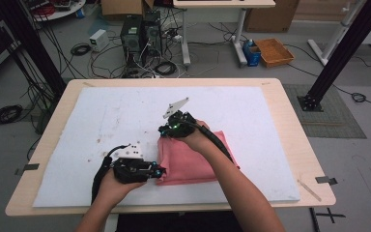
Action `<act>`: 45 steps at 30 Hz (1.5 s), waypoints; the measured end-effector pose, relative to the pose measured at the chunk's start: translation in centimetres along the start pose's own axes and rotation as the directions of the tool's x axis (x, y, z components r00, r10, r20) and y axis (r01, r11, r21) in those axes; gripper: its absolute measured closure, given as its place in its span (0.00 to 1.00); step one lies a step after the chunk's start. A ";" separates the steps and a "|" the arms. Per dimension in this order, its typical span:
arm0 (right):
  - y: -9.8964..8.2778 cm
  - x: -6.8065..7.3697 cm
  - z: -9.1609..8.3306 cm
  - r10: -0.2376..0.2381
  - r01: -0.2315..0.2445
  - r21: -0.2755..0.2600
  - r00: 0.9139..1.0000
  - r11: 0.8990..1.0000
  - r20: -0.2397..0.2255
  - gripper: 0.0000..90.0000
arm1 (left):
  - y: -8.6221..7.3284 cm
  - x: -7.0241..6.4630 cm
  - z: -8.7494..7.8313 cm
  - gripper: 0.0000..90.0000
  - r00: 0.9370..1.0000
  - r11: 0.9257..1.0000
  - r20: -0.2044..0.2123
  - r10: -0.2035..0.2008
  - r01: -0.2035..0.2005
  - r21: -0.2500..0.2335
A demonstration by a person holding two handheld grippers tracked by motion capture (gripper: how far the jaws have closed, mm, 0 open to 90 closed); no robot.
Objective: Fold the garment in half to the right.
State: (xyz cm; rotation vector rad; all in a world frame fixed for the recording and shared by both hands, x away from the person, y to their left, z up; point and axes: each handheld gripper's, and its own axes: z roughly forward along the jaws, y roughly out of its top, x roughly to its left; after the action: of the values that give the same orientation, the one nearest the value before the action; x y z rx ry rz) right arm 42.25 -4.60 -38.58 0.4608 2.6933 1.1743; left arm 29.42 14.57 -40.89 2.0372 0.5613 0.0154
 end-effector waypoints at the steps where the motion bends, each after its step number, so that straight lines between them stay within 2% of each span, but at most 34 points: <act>1: -0.2 -0.1 -0.2 0.002 -0.002 -0.003 1.000 1.000 0.003 0.95 | 0.2 0.0 0.3 0.92 1.000 1.000 0.006 0.002 -0.002 0.003; 6: -1.0 -0.5 -1.0 0.016 -0.016 -0.004 1.000 1.000 0.012 0.95 | 1.2 -0.2 2.0 0.92 1.000 1.000 0.024 0.009 -0.010 0.023; 27: -4.2 -2.1 -4.2 0.050 -0.049 -0.016 0.998 0.999 0.047 0.95 | 4.6 -1.3 6.5 0.92 0.997 0.996 0.056 0.053 -0.057 0.071; 36: -6.0 -2.7 -5.7 0.087 -0.085 -0.027 0.994 0.996 0.073 0.95 | 5.8 -1.9 8.5 0.92 0.994 0.992 0.081 0.075 -0.083 0.092; 45: -7.8 -3.3 -6.8 0.120 -0.118 -0.026 0.988 0.993 0.100 0.95 | 6.5 -2.0 10.6 0.92 0.992 0.991 0.104 0.079 -0.089 0.100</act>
State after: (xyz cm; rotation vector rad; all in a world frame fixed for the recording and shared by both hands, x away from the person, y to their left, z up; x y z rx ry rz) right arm 41.84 -15.43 -39.59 0.6678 2.5972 1.1727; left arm 32.66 2.40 -40.60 2.1492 0.4215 -0.0663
